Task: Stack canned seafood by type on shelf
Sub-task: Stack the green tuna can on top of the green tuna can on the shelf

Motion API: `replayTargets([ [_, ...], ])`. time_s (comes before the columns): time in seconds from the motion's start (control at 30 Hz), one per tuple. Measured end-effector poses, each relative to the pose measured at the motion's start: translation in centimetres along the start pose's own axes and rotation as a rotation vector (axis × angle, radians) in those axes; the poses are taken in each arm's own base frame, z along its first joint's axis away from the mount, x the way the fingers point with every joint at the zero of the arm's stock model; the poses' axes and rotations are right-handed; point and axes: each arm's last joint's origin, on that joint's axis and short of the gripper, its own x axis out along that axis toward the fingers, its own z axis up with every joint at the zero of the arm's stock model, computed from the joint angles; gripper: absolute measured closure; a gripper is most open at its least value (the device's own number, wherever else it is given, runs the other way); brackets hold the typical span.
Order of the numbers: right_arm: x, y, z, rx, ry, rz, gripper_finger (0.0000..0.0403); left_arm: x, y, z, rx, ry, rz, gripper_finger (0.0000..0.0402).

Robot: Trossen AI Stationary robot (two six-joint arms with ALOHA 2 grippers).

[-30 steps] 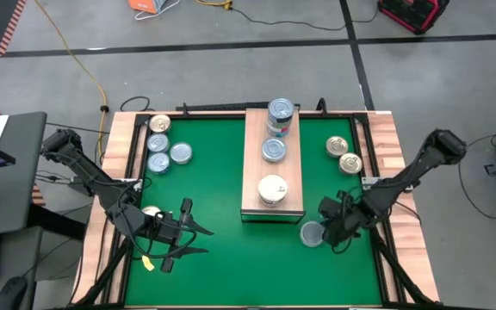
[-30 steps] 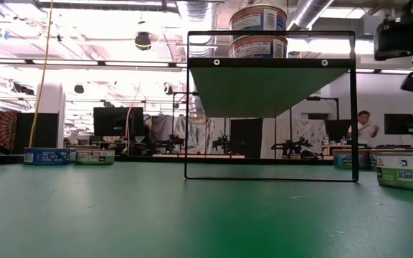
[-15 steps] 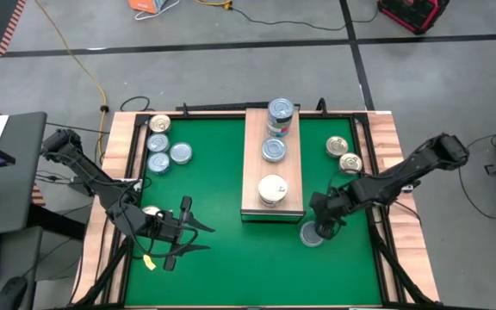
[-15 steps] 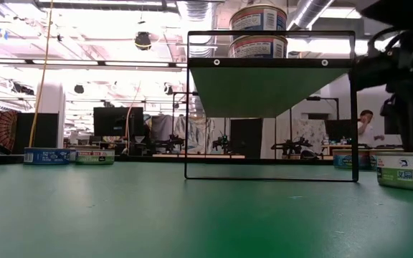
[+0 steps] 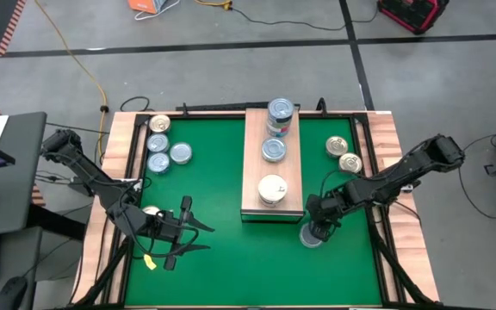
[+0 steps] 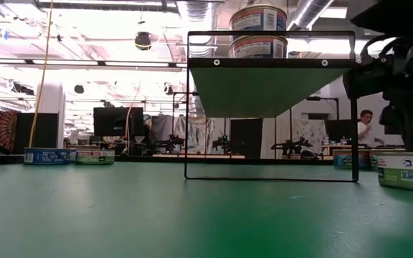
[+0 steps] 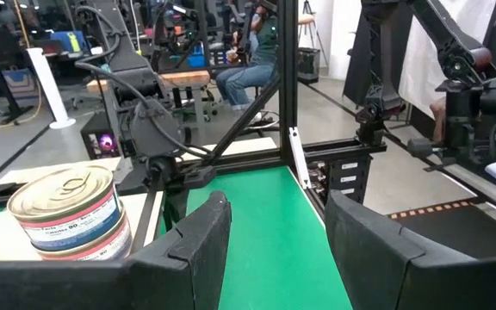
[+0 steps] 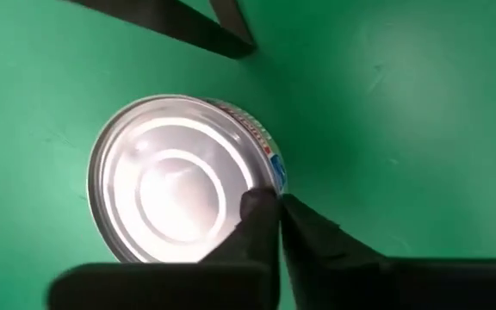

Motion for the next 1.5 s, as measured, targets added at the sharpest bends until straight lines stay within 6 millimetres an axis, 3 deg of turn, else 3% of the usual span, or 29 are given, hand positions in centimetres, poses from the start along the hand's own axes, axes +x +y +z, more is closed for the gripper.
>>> replayTargets([
  [0.13, 0.0, -0.5, 0.2, 0.054, 0.010, -0.022, 0.0390, 0.0, 0.0, 0.0, 0.000, 0.000, 0.001, 0.0222],
  [0.5, -2.1, -3.8, -0.4, 0.184, 0.039, -0.202, 0.0380, 0.0, 0.0, 0.0, 0.002, 0.003, 0.002, 0.0222],
  [0.73, -7.5, -4.3, -0.2, 0.229, 0.002, -0.231, 0.0362, 0.0, 0.0, -0.1, 0.004, 0.007, 0.004, 0.0222],
  [0.87, -10.7, -3.0, 0.3, 0.122, -0.082, -0.149, 0.0358, 0.0, 0.0, -0.1, 0.006, 0.010, 0.005, 0.0222],
  [1.0, -12.3, -1.1, 0.3, 0.000, -0.138, -0.062, 0.0348, 0.0, 0.0, -0.2, 0.026, 0.019, 0.010, 0.0222],
  [1.2, -11.9, 1.4, -0.8, -0.108, -0.126, 0.005, 0.0270, 0.0, 0.5, -1.5, 0.100, 0.130, 0.155, 0.0222],
  [1.4, -10.5, 3.0, -0.4, -0.003, -0.121, 0.004, 0.0148, 0.9, 3.1, -3.9, 0.176, 0.198, 0.446, 0.0222],
  [1.5, -9.0, 3.6, -0.2, 0.013, -0.124, -0.079, 0.0119, 1.4, 4.7, -4.6, 0.172, 0.219, 0.479, 0.0222],
])
